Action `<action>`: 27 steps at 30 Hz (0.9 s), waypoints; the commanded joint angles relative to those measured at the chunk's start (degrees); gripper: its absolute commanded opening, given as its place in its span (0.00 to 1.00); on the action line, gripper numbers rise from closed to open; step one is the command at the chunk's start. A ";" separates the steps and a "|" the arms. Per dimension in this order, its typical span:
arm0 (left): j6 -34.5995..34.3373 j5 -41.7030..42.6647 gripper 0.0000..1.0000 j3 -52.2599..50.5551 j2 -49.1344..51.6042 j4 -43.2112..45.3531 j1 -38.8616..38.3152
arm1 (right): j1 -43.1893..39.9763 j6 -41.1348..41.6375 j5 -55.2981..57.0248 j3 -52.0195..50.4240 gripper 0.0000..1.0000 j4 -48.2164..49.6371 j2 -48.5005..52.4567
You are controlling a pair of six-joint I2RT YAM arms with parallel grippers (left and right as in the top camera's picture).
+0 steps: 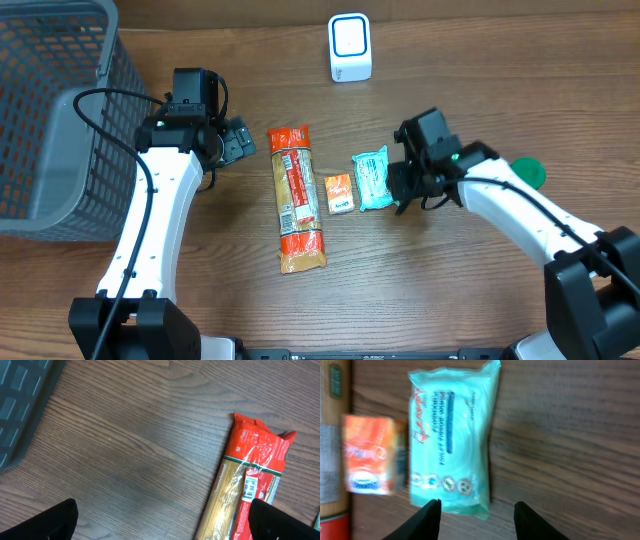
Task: Scan the item barcode
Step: 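Move the right gripper over the mint-green wipes pack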
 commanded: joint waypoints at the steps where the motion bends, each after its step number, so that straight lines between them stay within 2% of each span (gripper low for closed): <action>1: 0.63 -0.74 1.00 0.11 0.28 0.04 0.02 | 0.44 -0.11 3.45 -5.05 0.48 5.62 0.13; 7: 0.63 -0.74 1.00 0.11 0.28 0.02 0.02 | 0.44 -0.13 7.04 -8.98 0.49 10.60 0.13; 16: 0.63 -0.74 1.00 0.11 0.28 0.04 0.02 | 0.50 -0.15 3.61 -9.22 0.56 12.46 0.13; 20: 0.63 -0.74 1.00 0.11 0.28 0.04 0.02 | 0.50 -1.31 0.22 -9.22 0.33 12.61 0.13; 21: 0.63 -0.74 1.00 0.11 0.28 0.04 0.02 | 0.59 -2.34 -0.72 -9.22 0.31 12.61 0.13; 27: 0.63 -0.74 1.00 0.11 0.28 0.04 0.02 | 0.76 -3.23 -1.33 -9.22 0.39 13.16 0.13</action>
